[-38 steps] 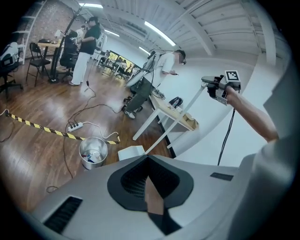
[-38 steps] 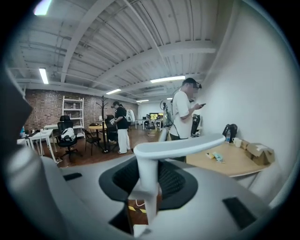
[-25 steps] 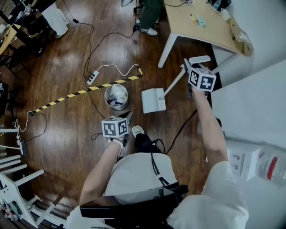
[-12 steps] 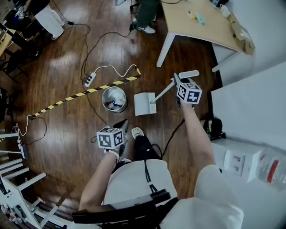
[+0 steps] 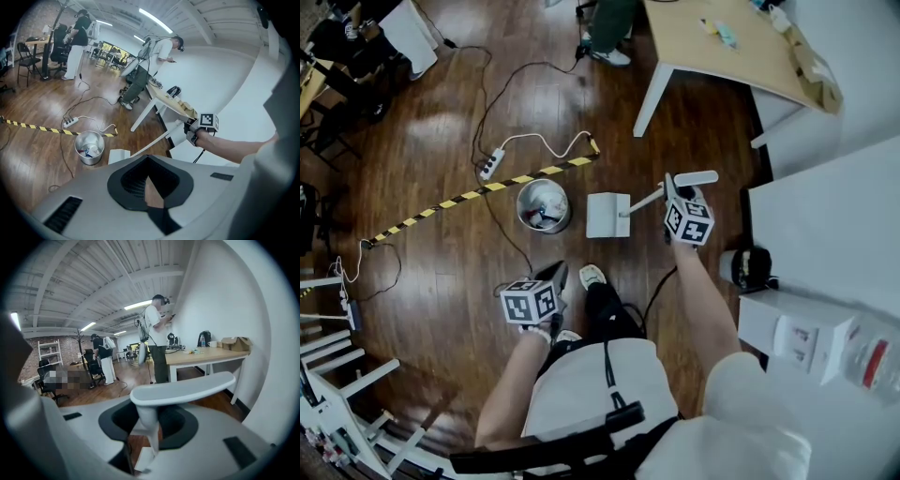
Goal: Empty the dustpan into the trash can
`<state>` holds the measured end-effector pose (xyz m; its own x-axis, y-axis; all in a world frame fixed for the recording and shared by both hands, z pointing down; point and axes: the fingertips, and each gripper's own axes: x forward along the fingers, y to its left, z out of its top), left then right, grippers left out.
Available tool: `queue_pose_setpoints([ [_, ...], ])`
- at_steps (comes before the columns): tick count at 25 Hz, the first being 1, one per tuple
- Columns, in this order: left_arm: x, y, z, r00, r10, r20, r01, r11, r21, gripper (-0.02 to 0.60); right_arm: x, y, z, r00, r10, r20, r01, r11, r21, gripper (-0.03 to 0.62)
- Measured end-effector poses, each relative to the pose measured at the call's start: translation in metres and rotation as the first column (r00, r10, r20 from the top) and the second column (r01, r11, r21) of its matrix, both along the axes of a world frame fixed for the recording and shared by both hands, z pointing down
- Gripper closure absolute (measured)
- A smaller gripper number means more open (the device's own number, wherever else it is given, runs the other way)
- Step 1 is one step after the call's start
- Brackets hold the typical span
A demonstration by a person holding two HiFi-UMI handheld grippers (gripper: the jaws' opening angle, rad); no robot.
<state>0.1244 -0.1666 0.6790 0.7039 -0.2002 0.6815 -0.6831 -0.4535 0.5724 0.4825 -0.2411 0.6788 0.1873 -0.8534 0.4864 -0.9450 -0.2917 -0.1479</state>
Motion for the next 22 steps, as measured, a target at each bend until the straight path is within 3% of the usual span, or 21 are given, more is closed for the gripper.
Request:
queue_pose_setpoints([
  [7, -0.001, 0.013, 0.004, 1.000, 0.017, 0.004, -0.017, 1.000, -0.007, 0.589, 0.002, 0.035, 0.019, 0.999, 0.011, 0.030, -0.011, 1.000, -0.001, 0.467],
  [17, -0.001, 0.037, 0.008, 0.998, 0.054, 0.016, -0.053, 0.998, -0.017, 0.589, 0.053, 0.091, 0.036, 0.965, 0.185, 0.185, -0.197, 0.979, 0.049, 0.444],
  [22, 0.008, 0.044, 0.010, 0.997, 0.072, 0.014, -0.072, 0.997, -0.016, 0.589, 0.060, 0.098, 0.037, 0.960, 0.189, 0.206, -0.203, 0.978, 0.048, 0.438],
])
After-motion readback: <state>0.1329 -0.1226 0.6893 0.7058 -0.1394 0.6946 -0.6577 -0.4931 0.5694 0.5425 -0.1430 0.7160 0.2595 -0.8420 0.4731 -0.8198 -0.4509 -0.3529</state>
